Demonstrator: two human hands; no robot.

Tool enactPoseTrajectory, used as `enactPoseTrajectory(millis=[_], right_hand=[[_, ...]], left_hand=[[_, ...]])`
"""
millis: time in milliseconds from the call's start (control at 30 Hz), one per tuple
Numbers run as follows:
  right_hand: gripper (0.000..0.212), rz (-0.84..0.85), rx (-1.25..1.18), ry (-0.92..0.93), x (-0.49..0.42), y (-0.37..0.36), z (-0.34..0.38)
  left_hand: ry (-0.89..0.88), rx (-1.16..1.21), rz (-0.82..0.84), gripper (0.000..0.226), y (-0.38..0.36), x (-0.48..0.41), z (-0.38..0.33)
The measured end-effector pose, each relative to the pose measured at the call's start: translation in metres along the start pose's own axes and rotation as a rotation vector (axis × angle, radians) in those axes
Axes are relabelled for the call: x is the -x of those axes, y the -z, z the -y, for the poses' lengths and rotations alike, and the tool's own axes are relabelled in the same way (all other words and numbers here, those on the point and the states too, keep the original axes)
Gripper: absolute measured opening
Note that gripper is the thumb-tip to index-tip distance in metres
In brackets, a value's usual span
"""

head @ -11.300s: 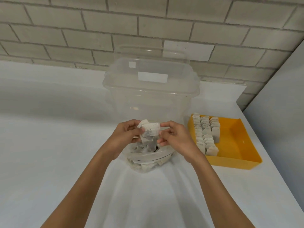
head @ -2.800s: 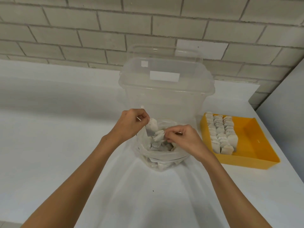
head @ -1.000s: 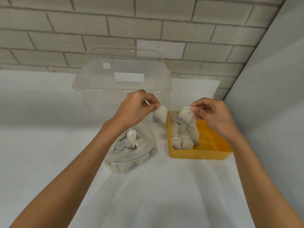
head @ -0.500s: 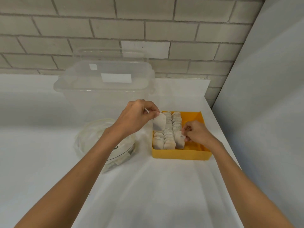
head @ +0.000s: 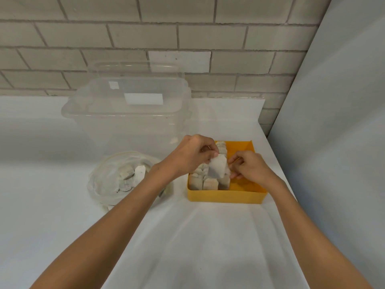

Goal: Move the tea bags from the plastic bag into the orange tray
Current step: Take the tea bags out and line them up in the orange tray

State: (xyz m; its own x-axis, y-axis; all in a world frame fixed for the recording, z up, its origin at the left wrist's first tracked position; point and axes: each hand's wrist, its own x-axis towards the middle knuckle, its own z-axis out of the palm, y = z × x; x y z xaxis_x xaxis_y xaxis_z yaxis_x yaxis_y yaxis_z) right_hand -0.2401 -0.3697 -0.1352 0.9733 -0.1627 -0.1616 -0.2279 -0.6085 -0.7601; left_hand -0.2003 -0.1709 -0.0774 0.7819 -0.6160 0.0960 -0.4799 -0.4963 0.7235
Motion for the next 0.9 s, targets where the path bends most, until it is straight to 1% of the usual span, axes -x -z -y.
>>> enactPoseTrajectory(millis=[167,300,400,600,900], right_hand=[[0.011,-0.117,-0.012,0.02,0.003,0.017,0.003],[0.009,-0.172,-0.035,0.038,0.005,0.024,0.003],[0.008,-0.177,-0.025,0.037,0.007,0.025,0.003],[0.009,-0.157,-0.009,0.031,0.009,0.022,0.002],[0.008,-0.137,-0.012,0.034,0.013,0.016,0.006]], left_hand=[[-0.02,-0.007,0.027,0.008,-0.018,-0.018,-0.006],[-0.008,-0.083,0.128,0.009,-0.043,-0.03,0.004],[0.011,-0.153,0.177,0.009,-0.058,-0.036,0.016],[0.044,-0.246,0.202,0.014,-0.068,-0.036,0.027],[-0.002,-0.251,0.15,0.016,-0.065,-0.031,0.03]])
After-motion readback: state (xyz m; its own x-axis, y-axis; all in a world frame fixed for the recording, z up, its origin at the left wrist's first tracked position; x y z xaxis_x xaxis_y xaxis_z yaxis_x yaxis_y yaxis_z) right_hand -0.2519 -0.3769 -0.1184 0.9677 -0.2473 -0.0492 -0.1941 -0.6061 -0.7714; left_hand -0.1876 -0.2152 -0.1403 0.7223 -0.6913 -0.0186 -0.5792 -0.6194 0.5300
